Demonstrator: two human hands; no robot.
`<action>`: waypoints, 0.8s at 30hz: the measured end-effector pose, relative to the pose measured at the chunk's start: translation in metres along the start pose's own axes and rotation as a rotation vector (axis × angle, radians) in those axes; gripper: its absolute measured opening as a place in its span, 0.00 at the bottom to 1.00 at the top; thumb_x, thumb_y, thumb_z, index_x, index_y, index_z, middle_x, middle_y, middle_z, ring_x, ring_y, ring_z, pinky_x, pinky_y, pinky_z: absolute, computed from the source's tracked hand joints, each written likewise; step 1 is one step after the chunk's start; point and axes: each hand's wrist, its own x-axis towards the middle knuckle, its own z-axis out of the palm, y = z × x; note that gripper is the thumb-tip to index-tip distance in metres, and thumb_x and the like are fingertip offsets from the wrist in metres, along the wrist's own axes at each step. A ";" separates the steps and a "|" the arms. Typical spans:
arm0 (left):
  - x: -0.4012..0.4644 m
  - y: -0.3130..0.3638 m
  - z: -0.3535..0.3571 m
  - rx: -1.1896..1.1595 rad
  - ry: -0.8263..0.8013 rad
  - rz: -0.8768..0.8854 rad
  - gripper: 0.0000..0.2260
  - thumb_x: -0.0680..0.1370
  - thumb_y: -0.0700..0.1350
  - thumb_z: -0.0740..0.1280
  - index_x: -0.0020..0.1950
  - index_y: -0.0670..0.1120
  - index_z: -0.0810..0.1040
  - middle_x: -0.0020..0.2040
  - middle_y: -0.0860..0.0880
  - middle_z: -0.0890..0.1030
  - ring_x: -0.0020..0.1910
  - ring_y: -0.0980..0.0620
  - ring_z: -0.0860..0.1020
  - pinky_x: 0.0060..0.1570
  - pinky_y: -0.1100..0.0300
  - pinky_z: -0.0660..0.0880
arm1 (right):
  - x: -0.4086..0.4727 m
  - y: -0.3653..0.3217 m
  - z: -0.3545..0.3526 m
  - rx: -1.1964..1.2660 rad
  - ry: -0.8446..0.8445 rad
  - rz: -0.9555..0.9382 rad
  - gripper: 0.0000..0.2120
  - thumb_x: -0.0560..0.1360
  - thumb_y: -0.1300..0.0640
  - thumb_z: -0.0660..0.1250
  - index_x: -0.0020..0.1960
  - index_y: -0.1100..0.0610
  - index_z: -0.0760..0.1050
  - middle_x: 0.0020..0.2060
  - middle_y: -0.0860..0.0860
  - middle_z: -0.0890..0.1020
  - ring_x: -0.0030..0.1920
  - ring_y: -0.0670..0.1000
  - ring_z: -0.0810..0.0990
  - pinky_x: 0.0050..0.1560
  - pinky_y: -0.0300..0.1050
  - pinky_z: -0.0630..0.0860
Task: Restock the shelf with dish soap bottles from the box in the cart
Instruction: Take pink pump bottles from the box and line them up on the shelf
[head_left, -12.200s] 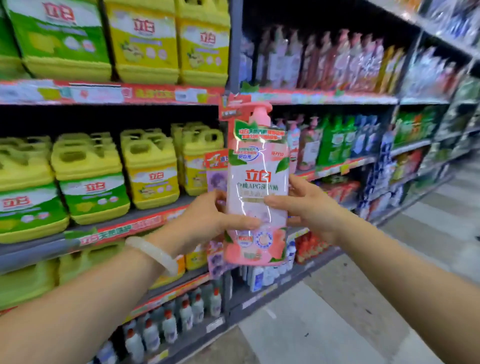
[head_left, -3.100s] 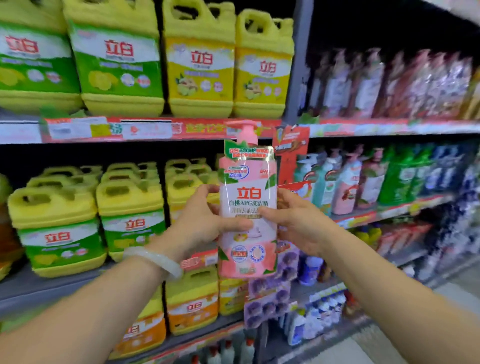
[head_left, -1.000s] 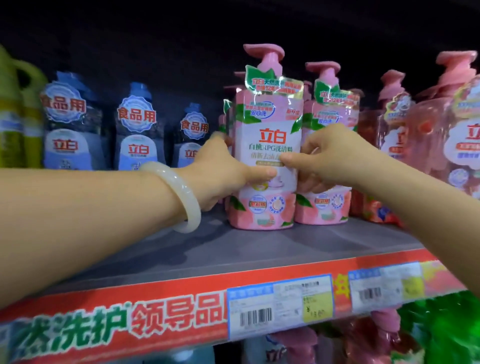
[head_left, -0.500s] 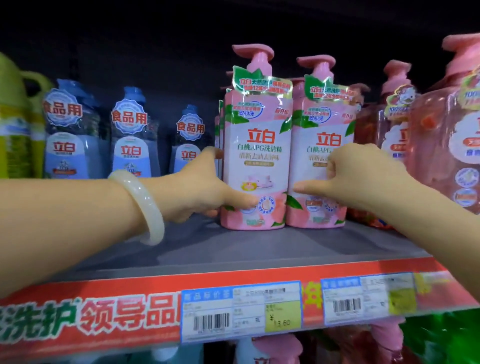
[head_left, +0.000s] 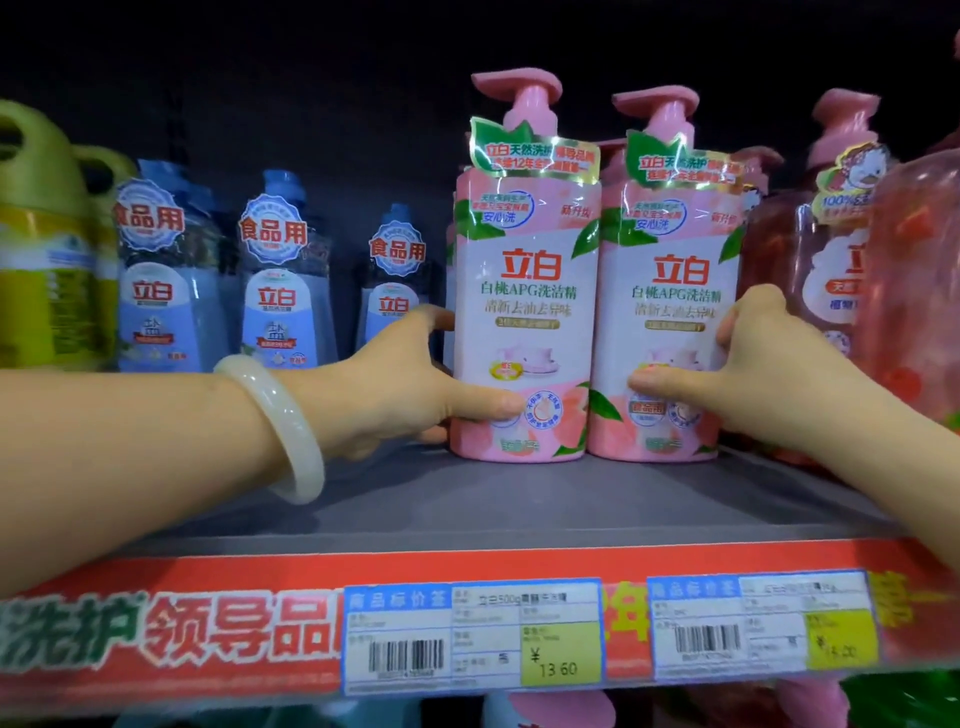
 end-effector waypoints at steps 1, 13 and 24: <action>0.000 0.000 0.000 0.005 0.002 0.000 0.36 0.64 0.39 0.77 0.67 0.51 0.65 0.51 0.45 0.83 0.47 0.46 0.83 0.46 0.46 0.81 | 0.001 0.001 0.000 0.008 -0.004 0.002 0.35 0.63 0.43 0.75 0.52 0.64 0.59 0.42 0.58 0.71 0.42 0.57 0.71 0.35 0.47 0.64; -0.016 0.022 0.007 0.256 0.028 -0.025 0.35 0.67 0.47 0.78 0.68 0.41 0.64 0.62 0.44 0.76 0.60 0.45 0.77 0.57 0.52 0.76 | -0.014 -0.020 -0.015 -0.029 -0.074 0.083 0.34 0.61 0.43 0.76 0.50 0.65 0.63 0.43 0.62 0.75 0.45 0.63 0.78 0.45 0.55 0.75; -0.204 0.031 -0.130 1.198 0.228 0.201 0.20 0.73 0.51 0.69 0.58 0.40 0.72 0.55 0.41 0.76 0.56 0.41 0.75 0.46 0.53 0.70 | -0.139 -0.241 0.008 -0.034 -0.195 -0.597 0.27 0.68 0.46 0.70 0.60 0.61 0.70 0.57 0.60 0.76 0.56 0.61 0.76 0.51 0.51 0.73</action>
